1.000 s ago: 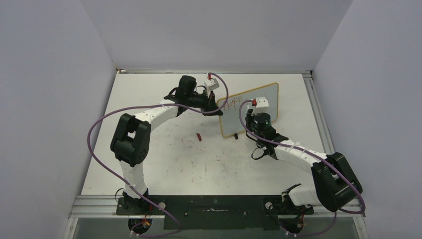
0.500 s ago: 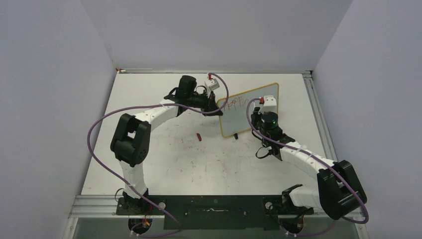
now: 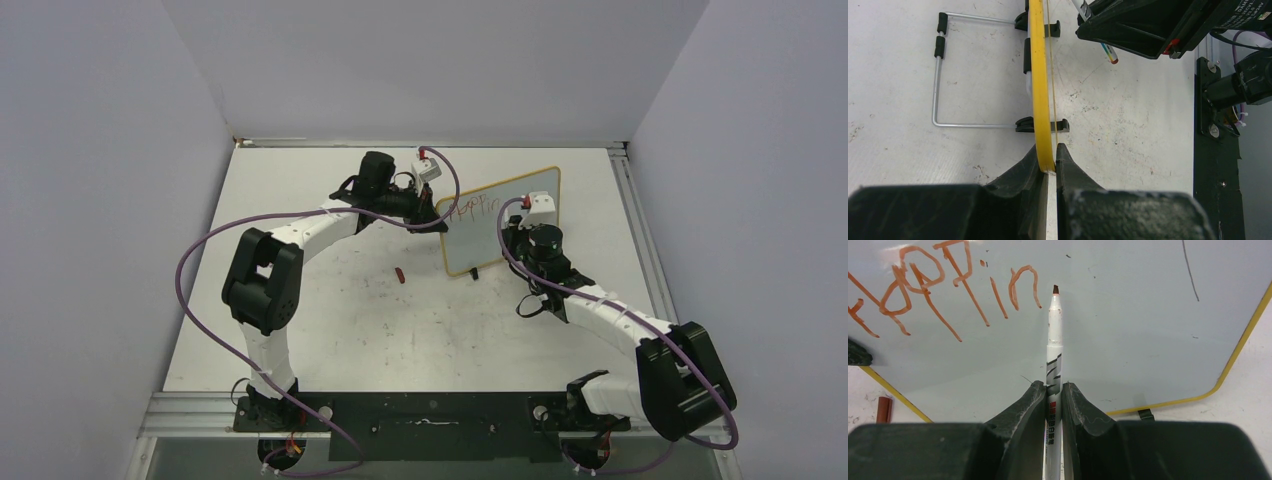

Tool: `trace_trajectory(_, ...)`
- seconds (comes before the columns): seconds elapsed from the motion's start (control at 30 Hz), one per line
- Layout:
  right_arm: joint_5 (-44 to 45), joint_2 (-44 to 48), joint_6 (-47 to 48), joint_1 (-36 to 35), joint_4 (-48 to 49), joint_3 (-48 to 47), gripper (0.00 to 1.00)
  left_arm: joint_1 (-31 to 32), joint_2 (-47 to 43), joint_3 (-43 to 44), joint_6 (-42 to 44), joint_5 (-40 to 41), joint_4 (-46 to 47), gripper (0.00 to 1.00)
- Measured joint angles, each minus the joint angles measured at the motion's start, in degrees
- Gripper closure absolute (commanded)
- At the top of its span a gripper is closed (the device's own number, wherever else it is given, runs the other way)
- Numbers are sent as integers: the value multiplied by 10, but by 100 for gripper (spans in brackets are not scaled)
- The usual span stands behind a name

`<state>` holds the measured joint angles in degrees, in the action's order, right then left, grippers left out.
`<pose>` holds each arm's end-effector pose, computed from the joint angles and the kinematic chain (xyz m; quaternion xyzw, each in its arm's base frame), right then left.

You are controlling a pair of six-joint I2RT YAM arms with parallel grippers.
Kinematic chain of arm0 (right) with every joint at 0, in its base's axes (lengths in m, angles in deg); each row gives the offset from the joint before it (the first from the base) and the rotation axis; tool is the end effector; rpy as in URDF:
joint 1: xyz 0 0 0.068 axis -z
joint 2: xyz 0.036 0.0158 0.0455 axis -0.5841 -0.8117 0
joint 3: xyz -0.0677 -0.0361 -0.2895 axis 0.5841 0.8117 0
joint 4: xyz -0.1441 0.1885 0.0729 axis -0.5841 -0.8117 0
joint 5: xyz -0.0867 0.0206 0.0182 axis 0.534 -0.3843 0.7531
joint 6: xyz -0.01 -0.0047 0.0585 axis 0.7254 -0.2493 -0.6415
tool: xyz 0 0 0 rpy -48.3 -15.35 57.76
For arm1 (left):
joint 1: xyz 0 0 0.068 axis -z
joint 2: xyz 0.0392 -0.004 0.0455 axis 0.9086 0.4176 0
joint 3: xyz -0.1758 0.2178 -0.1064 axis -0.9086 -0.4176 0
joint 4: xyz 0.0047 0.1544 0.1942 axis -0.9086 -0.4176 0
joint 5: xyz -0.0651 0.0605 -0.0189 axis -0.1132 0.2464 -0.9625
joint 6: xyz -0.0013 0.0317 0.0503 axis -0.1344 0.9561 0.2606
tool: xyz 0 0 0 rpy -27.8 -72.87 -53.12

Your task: Write a sentence on the whiteboard

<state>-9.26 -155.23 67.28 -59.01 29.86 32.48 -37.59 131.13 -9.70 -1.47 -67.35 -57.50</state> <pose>0.2361 0.0985 0.2496 -0.0517 0.8122 0.1592 0.5588 0.3667 -0.2311 0.2680 0.4018 0.7168 -0.4658 0.3282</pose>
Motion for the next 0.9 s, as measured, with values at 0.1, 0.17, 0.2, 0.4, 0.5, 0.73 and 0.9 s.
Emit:
trace_trajectory(0.1,-6,-5,2,1,3,0,95,0,0,0,0,0,0,100)
trace_trajectory(0.17,-10,-12,2,3,3,0,95,0,0,0,0,0,0,100)
trace_trajectory(0.2,-11,-16,2,4,3,0,95,0,0,0,0,0,0,100)
trace_trajectory(0.4,-15,-31,2,7,3,-1,95,0,0,0,0,0,-2,100)
trace_trajectory(0.5,-15,-31,3,7,3,-2,95,0,0,0,0,0,-2,100)
trace_trajectory(0.73,-15,-34,6,8,4,-12,95,0,-1,0,0,1,-3,100)
trace_trajectory(0.9,-19,-47,6,11,3,-19,95,0,-1,0,0,1,-4,100)
